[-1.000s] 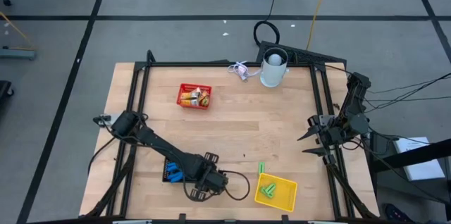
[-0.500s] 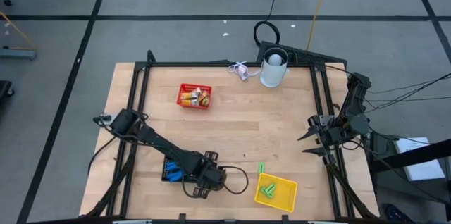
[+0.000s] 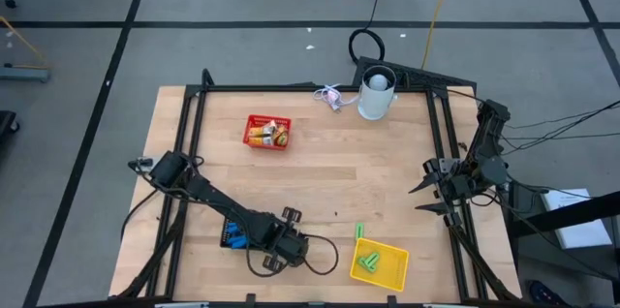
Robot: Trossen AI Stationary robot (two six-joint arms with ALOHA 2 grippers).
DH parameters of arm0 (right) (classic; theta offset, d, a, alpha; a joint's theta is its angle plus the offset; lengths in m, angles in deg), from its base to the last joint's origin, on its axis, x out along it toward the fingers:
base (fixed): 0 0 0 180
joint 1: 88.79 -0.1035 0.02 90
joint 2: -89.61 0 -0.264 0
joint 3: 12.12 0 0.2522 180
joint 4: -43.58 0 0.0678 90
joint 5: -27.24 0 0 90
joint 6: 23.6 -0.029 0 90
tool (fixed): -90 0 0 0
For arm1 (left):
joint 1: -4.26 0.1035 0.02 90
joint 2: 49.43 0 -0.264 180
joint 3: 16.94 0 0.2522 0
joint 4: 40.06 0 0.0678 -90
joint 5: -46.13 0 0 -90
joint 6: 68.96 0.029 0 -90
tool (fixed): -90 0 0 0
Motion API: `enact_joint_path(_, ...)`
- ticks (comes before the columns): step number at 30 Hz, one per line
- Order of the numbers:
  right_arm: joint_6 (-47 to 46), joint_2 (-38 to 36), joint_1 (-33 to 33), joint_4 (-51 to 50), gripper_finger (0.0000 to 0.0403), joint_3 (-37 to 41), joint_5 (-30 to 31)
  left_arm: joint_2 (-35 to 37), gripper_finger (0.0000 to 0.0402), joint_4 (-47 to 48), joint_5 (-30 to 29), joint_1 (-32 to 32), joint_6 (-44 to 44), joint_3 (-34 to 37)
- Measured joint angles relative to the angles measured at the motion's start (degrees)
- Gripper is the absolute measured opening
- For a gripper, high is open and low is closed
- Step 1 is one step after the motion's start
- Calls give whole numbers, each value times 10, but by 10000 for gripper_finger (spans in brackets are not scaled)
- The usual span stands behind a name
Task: Pick & Place School Supplies
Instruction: Put the green eraser into the yellow bin
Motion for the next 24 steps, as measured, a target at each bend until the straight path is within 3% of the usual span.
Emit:
enact_joint_path(3,0,0,0,0,187,0,0,5,32,-37,-37,-5,54,-6)
enact_joint_path(7,0,0,0,0,187,0,0,23,32,-163,-62,6,137,-7)
enact_joint_path(13,0,0,0,0,187,0,0,32,32,-332,-58,34,258,-9)
enact_joint_path(17,0,0,0,0,187,0,0,31,32,-436,22,69,291,-10)
enact_joint_path(20,0,0,0,0,187,0,-1,24,32,-521,126,97,293,-6)
enact_joint_path(24,0,0,0,0,187,0,-1,-14,32,-645,248,127,237,-6)
